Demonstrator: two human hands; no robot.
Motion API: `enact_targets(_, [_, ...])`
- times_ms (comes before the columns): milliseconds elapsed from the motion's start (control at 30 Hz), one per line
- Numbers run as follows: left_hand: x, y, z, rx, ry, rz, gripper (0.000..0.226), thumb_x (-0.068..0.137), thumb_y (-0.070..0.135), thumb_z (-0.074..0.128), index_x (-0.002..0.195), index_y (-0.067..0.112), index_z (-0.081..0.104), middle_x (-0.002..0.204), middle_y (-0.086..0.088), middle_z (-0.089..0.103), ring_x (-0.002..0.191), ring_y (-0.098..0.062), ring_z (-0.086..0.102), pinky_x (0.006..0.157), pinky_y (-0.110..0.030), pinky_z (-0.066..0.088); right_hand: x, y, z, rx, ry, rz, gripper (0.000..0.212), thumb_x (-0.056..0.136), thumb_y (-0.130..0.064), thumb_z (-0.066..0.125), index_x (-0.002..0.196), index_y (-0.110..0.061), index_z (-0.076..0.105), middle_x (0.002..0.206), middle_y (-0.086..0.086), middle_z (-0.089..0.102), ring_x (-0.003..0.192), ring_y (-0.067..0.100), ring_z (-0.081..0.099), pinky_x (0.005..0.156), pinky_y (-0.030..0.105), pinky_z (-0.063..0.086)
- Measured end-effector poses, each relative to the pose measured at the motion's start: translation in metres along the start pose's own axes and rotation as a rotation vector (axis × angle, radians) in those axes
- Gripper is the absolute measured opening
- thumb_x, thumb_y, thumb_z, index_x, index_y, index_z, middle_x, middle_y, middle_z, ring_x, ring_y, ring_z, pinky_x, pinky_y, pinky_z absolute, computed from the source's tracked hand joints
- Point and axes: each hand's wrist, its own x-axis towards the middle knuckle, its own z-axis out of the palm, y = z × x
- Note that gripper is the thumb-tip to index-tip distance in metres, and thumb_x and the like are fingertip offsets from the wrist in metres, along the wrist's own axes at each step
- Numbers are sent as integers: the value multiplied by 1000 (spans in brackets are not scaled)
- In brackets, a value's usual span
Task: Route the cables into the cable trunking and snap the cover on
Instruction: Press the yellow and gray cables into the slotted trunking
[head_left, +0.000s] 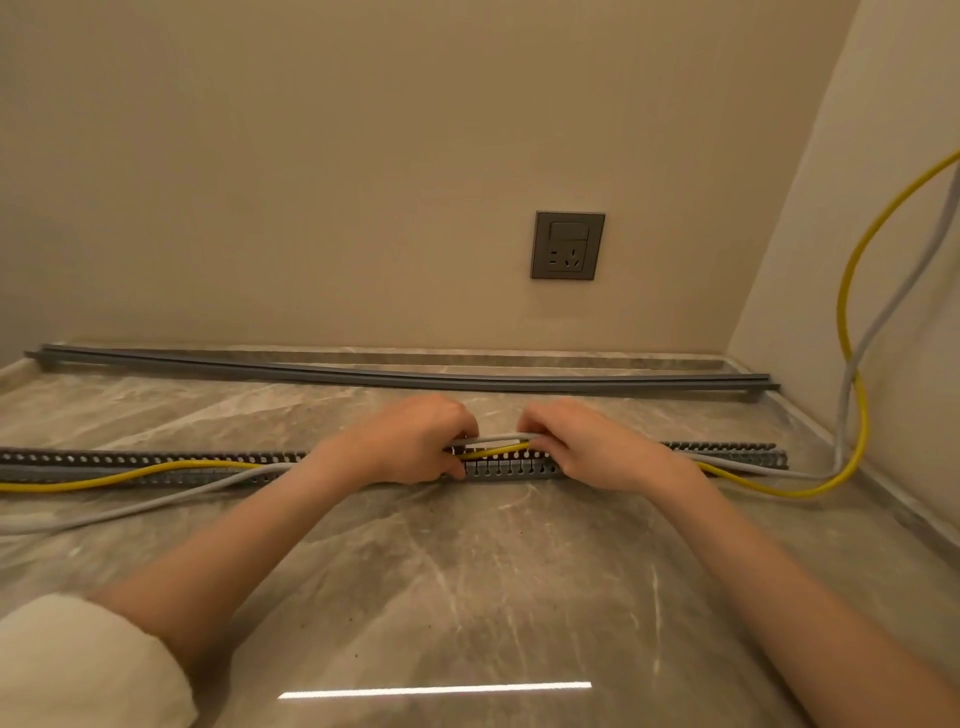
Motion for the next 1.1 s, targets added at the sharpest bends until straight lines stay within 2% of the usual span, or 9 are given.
enact_targets(167, [-5,-17,-4,11,-66,-59,18,76,28,72,83,11,68,73,1,62,73,-22,58,63,-34,50,-9,11,-18,-18,-3,133,20,88,-40,59,90,-26,45,73,-14,52,66,7,51,55,23,38])
enact_targets(367, [-10,-28,-13,33,-104,-100,32,72,23,77,57,7,53,51,-2,44,61,-29,46,57,-29,37,-21,21,-40,125,-12,160,16,86,-26,65,95,-24,52,78,-6,58,64,10,58,62,28,50])
enact_targets(500, [-11,-31,-16,4,-144,-136,39,70,24,79,54,4,49,55,-9,47,56,-27,43,56,-28,36,-34,40,-49,254,82,165,16,81,-19,71,96,-24,71,71,-5,65,58,1,54,58,15,41])
enact_targets(600, [-11,-33,-16,-16,-160,-159,35,70,25,80,51,13,53,48,5,44,51,-15,43,54,-26,37,-42,53,-45,280,110,204,23,78,-15,73,101,-21,74,66,-3,62,58,9,44,56,23,35])
enact_targets(700, [-11,-31,-17,25,-169,-151,17,71,28,79,65,16,68,55,9,53,56,-14,49,54,-25,38,-41,58,-35,210,81,246,24,79,-14,72,102,-23,74,68,1,61,63,15,47,60,29,38])
enact_targets(833, [-11,-27,-18,77,-167,-149,27,76,36,73,69,11,66,63,0,62,63,-22,55,54,-27,39,-35,57,-29,96,70,263,23,81,-15,71,103,-21,73,78,6,61,72,22,55,68,33,43])
enact_targets(933, [-10,-20,-14,24,-105,-110,35,83,46,62,99,16,71,80,2,69,74,-19,62,64,-29,47,-34,55,-28,41,34,267,22,84,-16,68,104,-23,73,75,-9,56,70,10,52,67,22,39])
enact_targets(1000, [-8,-9,-9,-34,-35,-26,43,88,46,56,124,23,58,107,4,66,94,-15,61,80,-32,50,-33,52,-29,38,13,276,21,85,-16,66,104,-24,73,71,-19,51,67,0,50,62,11,35])
enact_targets(1100, [-4,5,1,-23,69,113,42,91,41,51,130,25,53,129,5,57,115,-15,55,92,-32,46,-34,48,-31,41,13,276,21,86,-15,64,104,-23,73,69,-20,49,66,-3,48,58,5,36])
